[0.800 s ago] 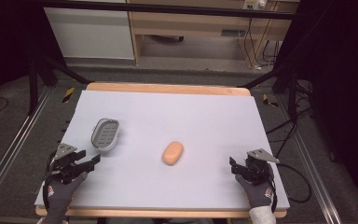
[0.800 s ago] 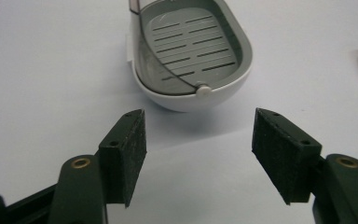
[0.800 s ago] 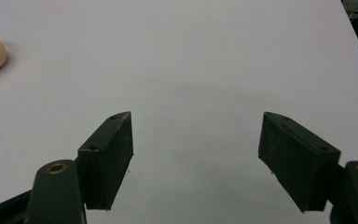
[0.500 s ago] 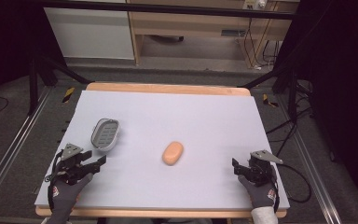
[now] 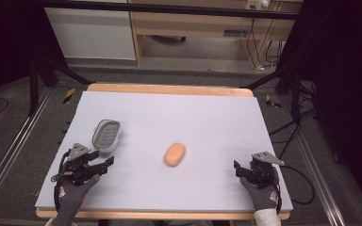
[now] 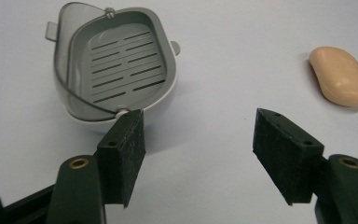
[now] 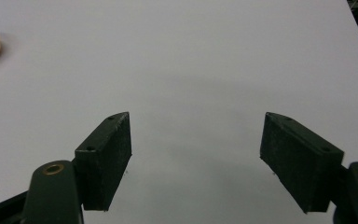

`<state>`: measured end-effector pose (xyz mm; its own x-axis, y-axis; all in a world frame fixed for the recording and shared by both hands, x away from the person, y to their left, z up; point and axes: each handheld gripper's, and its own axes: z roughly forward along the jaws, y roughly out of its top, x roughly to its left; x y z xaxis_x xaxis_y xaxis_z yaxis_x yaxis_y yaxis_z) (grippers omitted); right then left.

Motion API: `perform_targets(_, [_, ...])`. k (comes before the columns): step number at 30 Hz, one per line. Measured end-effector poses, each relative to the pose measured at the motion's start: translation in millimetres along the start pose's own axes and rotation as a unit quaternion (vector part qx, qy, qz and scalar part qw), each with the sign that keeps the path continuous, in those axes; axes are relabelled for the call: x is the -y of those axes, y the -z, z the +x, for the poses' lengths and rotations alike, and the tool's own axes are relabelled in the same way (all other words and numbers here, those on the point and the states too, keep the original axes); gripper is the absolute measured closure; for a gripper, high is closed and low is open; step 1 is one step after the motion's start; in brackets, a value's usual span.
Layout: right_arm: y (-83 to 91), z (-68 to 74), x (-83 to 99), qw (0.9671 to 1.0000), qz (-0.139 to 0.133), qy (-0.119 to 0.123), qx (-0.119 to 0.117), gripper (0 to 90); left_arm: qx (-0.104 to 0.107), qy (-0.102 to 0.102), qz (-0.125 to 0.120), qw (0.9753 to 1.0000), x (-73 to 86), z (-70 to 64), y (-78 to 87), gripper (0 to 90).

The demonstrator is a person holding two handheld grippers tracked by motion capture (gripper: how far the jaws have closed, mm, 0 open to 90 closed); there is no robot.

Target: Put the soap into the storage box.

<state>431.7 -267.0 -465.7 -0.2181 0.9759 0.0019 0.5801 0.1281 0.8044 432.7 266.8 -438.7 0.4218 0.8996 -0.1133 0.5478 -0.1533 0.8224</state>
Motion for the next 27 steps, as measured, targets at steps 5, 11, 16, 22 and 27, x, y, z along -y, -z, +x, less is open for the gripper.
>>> perform_targets(5, [1.3, -1.8, -0.8, 1.0, -0.001, 0.004, 0.001, 25.0, 0.004, -0.013, 0.002, 0.9999, -5.9, -6.1, -2.7, 33.0])
perform_targets(11, [0.9, -1.9, -0.8, 1.0, -0.001, 0.0, 0.0, 25.1, 0.011, -0.023, 0.003, 0.9997, -12.1, -16.1, -6.8, 32.7])
perform_targets(16, [0.7, -0.3, -1.0, 1.0, -0.003, -0.001, -0.003, 25.1, 0.02, -0.027, 0.002, 0.9994, -18.4, -24.7, -11.6, 32.4])
perform_targets(22, [0.0, 1.2, -1.0, 1.0, -0.003, 0.001, -0.006, 25.0, 0.031, -0.033, 0.002, 0.999, -27.7, -36.4, -19.7, 31.8])
perform_targets(27, [-0.4, 1.8, -1.0, 1.0, -0.003, 0.0, -0.007, 25.0, 0.041, -0.038, 0.002, 0.9984, -33.7, -48.8, -28.1, 31.6])
